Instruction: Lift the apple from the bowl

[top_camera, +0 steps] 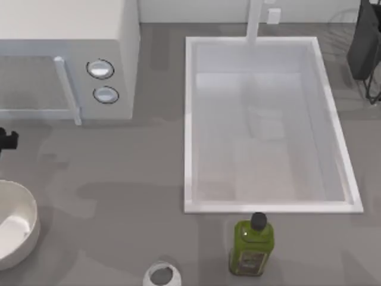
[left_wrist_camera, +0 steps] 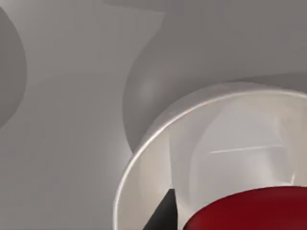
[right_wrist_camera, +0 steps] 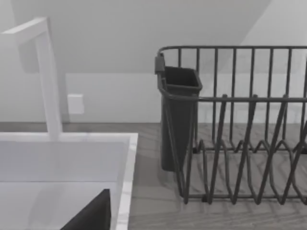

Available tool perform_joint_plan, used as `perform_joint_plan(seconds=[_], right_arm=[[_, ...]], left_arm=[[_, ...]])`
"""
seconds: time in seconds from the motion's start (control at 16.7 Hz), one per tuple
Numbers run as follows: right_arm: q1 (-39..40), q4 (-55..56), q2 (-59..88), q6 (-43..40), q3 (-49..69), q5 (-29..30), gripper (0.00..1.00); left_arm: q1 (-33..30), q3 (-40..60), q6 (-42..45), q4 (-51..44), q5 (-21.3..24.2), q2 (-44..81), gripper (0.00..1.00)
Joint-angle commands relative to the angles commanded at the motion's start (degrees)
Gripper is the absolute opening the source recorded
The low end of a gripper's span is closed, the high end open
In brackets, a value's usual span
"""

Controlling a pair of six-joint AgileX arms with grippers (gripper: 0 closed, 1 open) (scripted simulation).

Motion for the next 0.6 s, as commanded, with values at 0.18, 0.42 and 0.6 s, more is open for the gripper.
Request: perform_joint_plan(seconds=[0.18, 0.42, 0.6], right_arm=[[0.0, 0.0, 0.0, 0.0, 0.0, 0.0, 1.00], [0.0, 0.0, 0.0, 0.0, 0.0, 0.0, 1.00], [0.0, 0.0, 0.0, 0.0, 0.0, 0.0, 1.00]], left_arm=[[-0.2, 13.1, -0.2, -15.1, 0.0, -1.2, 0.00], [-0.5, 25.7, -0.5, -28.5, -0.1, -3.4, 0.00], [-0.6, 29.5, -0.7, -32.3, -0.1, -4.5, 0.00]])
